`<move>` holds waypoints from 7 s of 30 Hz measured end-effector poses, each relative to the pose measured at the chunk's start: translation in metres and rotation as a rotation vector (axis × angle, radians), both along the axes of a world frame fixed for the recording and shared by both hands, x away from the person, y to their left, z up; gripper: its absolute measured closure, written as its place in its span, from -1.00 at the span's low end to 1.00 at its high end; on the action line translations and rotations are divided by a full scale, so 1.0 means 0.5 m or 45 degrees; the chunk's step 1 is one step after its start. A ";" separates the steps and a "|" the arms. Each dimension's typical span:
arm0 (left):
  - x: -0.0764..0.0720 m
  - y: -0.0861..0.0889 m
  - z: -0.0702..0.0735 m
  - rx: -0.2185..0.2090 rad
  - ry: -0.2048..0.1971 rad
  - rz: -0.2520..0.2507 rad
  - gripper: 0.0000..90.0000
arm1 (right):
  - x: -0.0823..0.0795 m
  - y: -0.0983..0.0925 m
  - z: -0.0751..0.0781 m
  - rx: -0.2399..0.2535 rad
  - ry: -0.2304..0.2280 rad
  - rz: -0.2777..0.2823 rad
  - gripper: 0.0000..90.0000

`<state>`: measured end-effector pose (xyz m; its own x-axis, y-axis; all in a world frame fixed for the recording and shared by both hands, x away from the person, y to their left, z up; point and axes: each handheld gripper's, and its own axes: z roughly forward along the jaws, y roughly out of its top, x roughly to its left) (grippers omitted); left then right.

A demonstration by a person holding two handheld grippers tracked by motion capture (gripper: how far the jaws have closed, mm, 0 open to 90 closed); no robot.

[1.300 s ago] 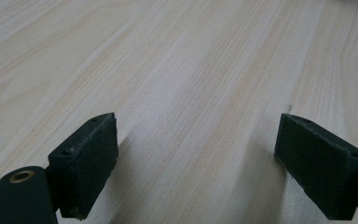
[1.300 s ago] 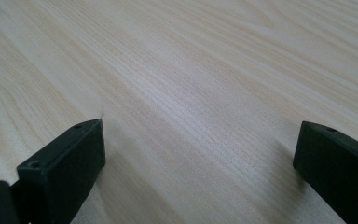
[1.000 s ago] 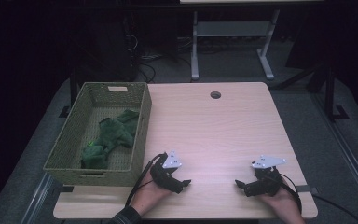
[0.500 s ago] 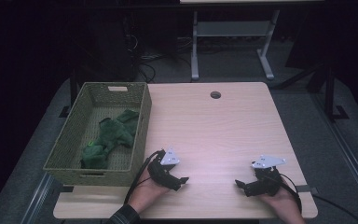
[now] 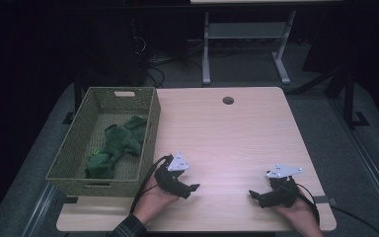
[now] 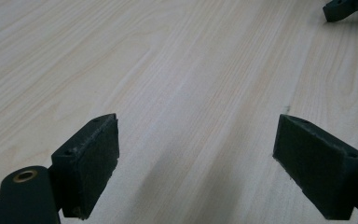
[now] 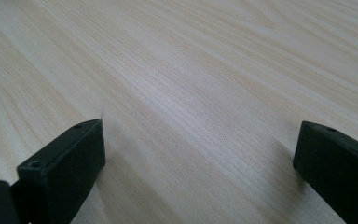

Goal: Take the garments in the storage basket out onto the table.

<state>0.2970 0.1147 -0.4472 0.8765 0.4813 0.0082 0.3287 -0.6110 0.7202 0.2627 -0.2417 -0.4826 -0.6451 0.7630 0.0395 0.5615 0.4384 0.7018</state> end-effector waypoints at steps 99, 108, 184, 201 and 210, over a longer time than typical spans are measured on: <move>0.111 0.207 0.236 -0.041 0.034 0.037 -0.52 | 0.001 0.001 0.000 -0.002 -0.008 -0.029 -0.96; 0.124 0.270 0.232 -0.029 0.037 0.151 -0.46 | 0.001 0.002 0.000 -0.002 -0.007 -0.029 -0.96; 0.191 0.456 0.105 0.191 0.314 0.452 0.82 | 0.000 0.002 0.000 -0.001 -0.007 -0.029 -0.96; 0.166 0.451 0.180 -0.027 0.269 0.427 0.86 | 0.000 0.002 0.000 -0.001 -0.007 -0.029 -0.96; 0.148 0.448 0.225 -0.173 0.234 0.431 0.87 | 0.000 0.002 0.000 -0.001 -0.007 -0.029 -0.96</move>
